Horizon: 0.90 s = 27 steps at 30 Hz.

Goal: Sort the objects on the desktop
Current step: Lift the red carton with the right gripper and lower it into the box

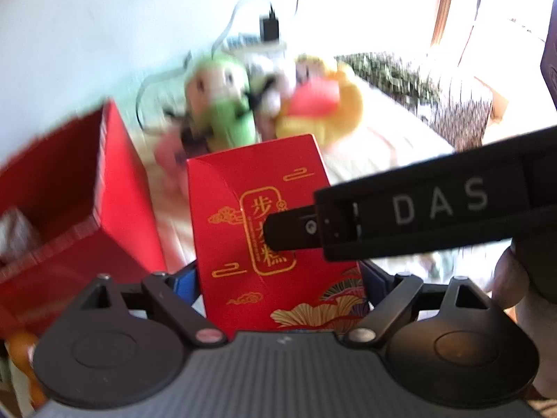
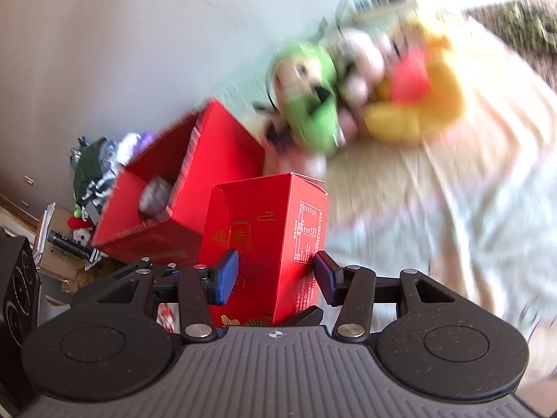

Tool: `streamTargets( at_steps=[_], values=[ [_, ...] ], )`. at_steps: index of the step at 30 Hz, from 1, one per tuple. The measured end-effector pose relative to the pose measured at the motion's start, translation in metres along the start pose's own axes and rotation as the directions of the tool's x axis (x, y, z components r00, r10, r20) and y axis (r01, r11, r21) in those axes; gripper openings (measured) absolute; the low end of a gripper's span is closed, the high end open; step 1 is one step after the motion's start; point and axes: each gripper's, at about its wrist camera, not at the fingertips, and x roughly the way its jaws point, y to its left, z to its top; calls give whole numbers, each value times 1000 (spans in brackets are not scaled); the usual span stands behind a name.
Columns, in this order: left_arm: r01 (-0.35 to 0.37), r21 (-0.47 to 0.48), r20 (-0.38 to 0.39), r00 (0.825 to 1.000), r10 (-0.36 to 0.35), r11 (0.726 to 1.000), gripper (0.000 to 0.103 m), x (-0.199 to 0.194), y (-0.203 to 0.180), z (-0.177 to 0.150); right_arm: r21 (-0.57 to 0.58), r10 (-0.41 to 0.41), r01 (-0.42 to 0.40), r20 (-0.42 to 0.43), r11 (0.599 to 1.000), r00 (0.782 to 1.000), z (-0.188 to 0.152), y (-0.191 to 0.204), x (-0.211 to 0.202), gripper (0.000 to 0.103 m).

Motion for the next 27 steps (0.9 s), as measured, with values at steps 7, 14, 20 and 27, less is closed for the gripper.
streamTargets(
  at_steps=[7, 14, 20, 27],
  values=[
    [-76, -13, 136, 988, 77, 997, 88, -41, 39, 46, -138, 82, -70, 82, 988, 993, 52, 46, -5, 52],
    [-156, -39, 163, 973, 161, 987, 88, -61, 115, 69, -266, 132, -111, 65, 958, 989, 92, 117, 35, 52],
    [-159, -77, 65, 984, 165, 984, 88, -44, 187, 68, -280, 94, -108, -61, 954, 994, 107, 154, 99, 52],
    [-114, -122, -83, 991, 104, 986, 88, 2, 243, 45, -263, 5, -71, -242, 962, 970, 95, 167, 172, 52]
  ],
)
